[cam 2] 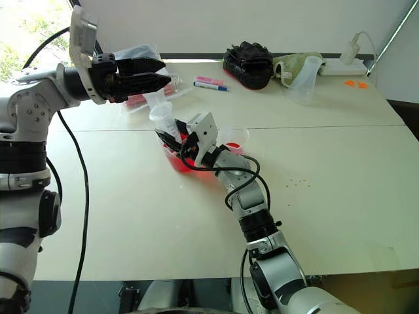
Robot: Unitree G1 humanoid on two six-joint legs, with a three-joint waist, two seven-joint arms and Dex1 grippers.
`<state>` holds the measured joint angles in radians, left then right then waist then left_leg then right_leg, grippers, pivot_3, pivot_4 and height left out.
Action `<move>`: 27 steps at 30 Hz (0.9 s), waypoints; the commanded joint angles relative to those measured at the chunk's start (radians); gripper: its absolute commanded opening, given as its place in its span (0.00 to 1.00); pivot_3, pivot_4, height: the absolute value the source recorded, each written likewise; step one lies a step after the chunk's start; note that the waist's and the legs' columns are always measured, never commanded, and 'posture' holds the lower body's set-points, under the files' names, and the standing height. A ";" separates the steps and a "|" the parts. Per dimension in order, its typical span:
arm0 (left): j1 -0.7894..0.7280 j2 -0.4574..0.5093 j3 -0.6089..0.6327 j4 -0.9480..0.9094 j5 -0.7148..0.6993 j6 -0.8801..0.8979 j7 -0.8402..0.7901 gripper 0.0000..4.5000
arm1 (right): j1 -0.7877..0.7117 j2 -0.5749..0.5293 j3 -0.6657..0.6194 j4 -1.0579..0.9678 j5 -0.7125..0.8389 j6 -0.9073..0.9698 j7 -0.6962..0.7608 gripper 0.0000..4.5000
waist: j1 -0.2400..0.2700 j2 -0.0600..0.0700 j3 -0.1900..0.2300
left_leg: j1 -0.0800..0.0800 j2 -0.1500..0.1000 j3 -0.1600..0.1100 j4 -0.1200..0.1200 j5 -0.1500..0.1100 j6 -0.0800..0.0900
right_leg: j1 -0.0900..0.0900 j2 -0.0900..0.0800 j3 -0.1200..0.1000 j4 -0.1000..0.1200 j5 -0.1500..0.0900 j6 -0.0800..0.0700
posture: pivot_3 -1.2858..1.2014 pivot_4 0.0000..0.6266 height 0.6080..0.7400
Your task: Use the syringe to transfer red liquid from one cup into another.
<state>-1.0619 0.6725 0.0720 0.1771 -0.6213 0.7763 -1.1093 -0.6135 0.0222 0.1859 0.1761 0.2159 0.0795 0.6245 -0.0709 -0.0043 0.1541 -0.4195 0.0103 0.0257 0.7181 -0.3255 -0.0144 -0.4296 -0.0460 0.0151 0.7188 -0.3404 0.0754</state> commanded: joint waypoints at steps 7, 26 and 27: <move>-0.015 -0.001 0.071 -0.036 -0.050 -0.002 0.019 0.89 | -0.021 0.017 -0.009 -0.080 0.023 -0.011 -0.011 0.31 | -0.001 0.000 0.000 | 0.000 0.000 0.000 0.000 0.000 0.000 | 0.000 0.000 0.000 0.000 0.000 0.000 | 0.52 0.24 0.78; 0.111 0.037 0.184 -0.129 -0.114 0.057 0.131 0.89 | -0.070 0.041 -0.079 -0.102 0.023 -0.105 -0.138 0.31 | -0.001 0.000 0.000 | 0.000 0.000 0.000 0.000 0.000 0.000 | 0.000 0.000 0.000 0.000 0.000 0.000 | 0.52 0.24 0.78; 0.123 0.044 0.186 -0.141 -0.118 0.063 0.131 0.89 | -0.077 0.052 -0.096 -0.104 0.048 -0.080 -0.158 0.31 | 0.000 0.000 0.000 | 0.000 0.000 0.000 0.000 0.000 0.000 | 0.000 0.000 0.000 0.000 0.000 0.000 | 0.52 0.24 0.78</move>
<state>-0.9399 0.6957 0.2234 0.0807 -0.7125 0.8283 -0.9850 -0.6554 0.0513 0.1171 0.1290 0.2358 0.0044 0.4937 -0.0713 -0.0043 0.1541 -0.4194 0.0104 0.0256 0.7180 -0.3254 -0.0145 -0.4296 -0.0461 0.0151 0.7192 -0.3404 0.0754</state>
